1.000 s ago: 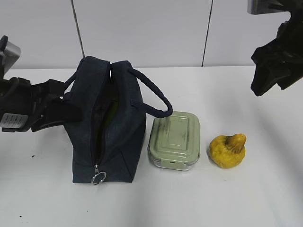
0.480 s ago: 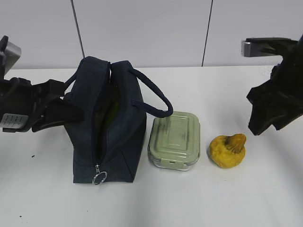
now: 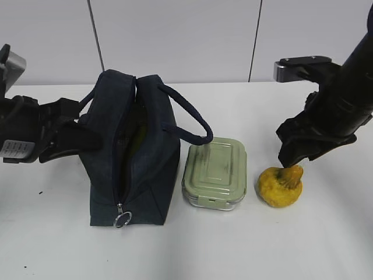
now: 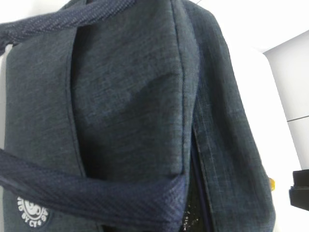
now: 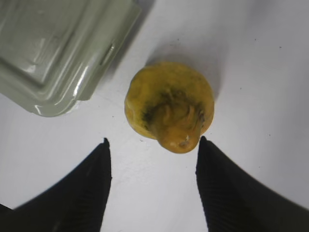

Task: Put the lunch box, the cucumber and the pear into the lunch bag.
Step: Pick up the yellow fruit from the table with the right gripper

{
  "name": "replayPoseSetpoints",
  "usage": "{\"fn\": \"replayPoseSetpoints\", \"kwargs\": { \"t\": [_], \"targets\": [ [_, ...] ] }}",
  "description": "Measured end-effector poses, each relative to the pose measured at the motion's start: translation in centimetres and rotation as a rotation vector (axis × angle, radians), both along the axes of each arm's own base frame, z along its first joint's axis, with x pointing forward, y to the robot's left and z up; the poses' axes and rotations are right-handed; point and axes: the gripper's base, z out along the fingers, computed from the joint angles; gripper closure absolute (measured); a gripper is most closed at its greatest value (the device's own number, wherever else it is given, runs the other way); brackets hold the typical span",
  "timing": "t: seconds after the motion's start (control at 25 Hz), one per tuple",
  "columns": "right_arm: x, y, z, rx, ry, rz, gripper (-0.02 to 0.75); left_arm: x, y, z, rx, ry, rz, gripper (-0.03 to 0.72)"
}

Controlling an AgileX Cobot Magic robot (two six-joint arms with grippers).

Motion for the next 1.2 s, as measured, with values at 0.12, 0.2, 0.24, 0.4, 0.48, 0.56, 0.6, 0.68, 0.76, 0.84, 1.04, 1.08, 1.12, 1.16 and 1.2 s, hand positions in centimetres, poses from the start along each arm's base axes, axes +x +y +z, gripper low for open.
{"fn": "replayPoseSetpoints", "kwargs": {
  "t": [0.12,0.2,0.24,0.4,0.48,0.56,0.6,0.68,0.76,0.84,1.04,1.08,1.12,1.16,1.2],
  "targets": [
    [0.5,0.1,-1.4,-0.009,0.038,-0.004,0.297,0.0,0.0,0.0,-0.001,0.001,-0.002,0.706],
    [0.8,0.1,-2.3,-0.014,0.058,-0.006,0.297,0.0,0.0,0.0,-0.001,0.001,-0.002,0.706],
    [1.0,0.2,-2.7,-0.015,0.063,-0.007,0.297,0.0,0.0,0.0,-0.001,0.001,-0.002,0.706],
    [1.5,0.1,-3.5,-0.030,0.051,-0.020,0.297,0.0,0.0,0.0,-0.002,0.001,-0.003,0.706],
    [1.8,0.1,-3.7,-0.037,0.038,-0.027,0.297,0.0,0.0,0.0,-0.002,0.001,-0.003,0.706],
    [1.9,0.0,-4.0,-0.043,0.037,-0.031,0.300,0.0,0.0,0.0,-0.002,0.001,-0.003,0.706],
    [1.9,0.0,-4.1,-0.043,0.039,-0.034,0.306,0.0,0.0,0.0,-0.002,0.001,-0.003,0.706],
    [2.0,0.0,-4.2,-0.044,0.044,-0.035,0.341,0.0,0.0,0.0,-0.002,0.001,-0.003,0.706],
    [2.0,0.0,-4.6,-0.046,0.057,-0.035,0.391,0.0,0.0,0.0,-0.002,0.001,-0.003,0.706],
    [2.0,0.0,-4.6,-0.047,0.061,-0.037,0.429,0.0,0.0,0.0,-0.002,0.001,-0.003,0.706],
    [2.0,0.0,-4.6,-0.047,0.063,-0.037,0.479,0.0,0.0,0.0,-0.002,0.001,-0.003,0.706],
    [2.0,0.0,-4.6,-0.046,0.065,-0.037,0.481,0.0,0.0,0.0,-0.002,0.001,-0.003,0.706],
    [2.0,0.0,-4.6,-0.046,0.067,-0.037,0.482,0.0,0.0,0.0,-0.002,0.001,-0.003,0.706],
    [1.9,0.0,-4.6,-0.046,0.070,-0.036,0.482,0.0,0.0,0.0,-0.002,0.001,-0.003,0.706],
    [1.9,0.0,-4.4,-0.046,0.071,-0.035,0.482,0.0,0.0,0.0,-0.002,0.001,-0.003,0.706]
  ]
}}
